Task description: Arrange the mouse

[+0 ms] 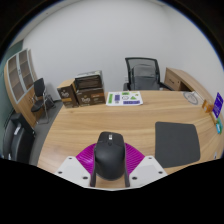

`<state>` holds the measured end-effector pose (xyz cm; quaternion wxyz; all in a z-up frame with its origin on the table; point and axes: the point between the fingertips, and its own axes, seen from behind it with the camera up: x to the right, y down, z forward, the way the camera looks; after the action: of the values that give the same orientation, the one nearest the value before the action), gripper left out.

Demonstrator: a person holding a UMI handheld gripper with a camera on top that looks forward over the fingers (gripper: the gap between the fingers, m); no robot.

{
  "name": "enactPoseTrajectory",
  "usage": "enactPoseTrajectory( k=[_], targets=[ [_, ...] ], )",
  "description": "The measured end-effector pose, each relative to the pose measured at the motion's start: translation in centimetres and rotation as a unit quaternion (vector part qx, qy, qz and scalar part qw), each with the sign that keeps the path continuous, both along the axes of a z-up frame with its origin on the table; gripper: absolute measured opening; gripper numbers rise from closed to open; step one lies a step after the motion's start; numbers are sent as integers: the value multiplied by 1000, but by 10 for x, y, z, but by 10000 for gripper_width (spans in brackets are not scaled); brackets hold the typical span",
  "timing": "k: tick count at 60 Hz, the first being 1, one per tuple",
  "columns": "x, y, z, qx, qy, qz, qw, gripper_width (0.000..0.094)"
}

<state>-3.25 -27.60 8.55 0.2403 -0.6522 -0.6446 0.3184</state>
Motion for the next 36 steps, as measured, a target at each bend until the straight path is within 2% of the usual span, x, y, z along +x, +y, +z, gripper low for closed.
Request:
enactPoseTrajectory(
  k=[10,17,27,36],
  targets=[
    [-33,83,61,9,45,-36,998,383],
    [-50,151,71,27,57,-62,996,383],
    [-58,233,42,55,43,-88,994,381],
    [-54,272,-3,42,17,-95,994,382]
  ],
)
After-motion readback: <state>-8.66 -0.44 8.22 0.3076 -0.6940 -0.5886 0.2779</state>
